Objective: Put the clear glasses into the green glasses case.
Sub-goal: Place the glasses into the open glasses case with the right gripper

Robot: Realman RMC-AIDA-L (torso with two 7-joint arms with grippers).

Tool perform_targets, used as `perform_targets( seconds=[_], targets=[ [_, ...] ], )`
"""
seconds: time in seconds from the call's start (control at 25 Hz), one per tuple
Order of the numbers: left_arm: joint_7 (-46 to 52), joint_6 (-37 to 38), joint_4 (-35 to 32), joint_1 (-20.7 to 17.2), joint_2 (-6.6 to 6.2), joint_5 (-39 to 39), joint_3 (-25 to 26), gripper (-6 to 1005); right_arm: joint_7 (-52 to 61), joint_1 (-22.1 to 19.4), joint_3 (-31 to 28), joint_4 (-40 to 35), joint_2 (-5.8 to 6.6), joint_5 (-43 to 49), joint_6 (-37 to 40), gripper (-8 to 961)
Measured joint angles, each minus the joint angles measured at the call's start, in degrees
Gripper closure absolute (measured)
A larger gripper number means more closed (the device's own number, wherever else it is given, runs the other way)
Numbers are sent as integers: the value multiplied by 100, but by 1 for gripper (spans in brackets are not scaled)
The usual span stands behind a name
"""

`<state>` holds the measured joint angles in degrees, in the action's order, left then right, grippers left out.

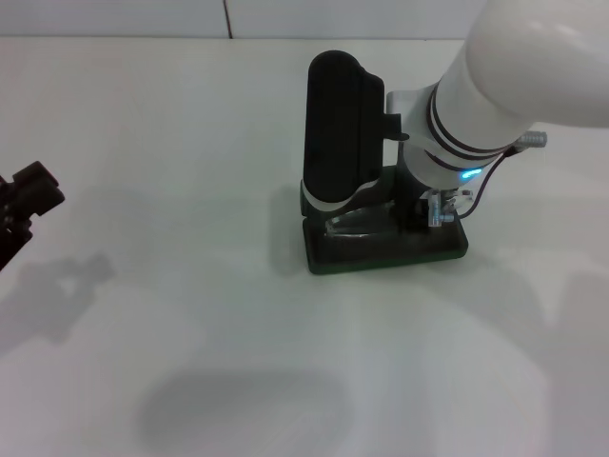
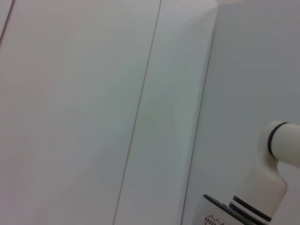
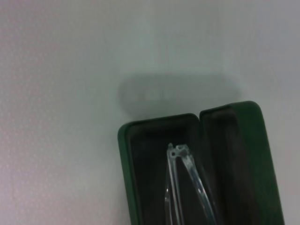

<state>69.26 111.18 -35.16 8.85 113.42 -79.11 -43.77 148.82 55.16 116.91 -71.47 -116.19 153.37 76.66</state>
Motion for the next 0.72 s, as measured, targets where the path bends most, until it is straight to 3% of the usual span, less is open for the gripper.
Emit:
perform_targets(
  seconds=[0.24,0.72],
  targets=[
    [0,-7,18,3,5,4,0,873,33,7,29,4,0,0,-13,820],
    [0,-34,43,-48,15,36,0,876,75,-119,56,-356,0,10,117,589]
  ],
)
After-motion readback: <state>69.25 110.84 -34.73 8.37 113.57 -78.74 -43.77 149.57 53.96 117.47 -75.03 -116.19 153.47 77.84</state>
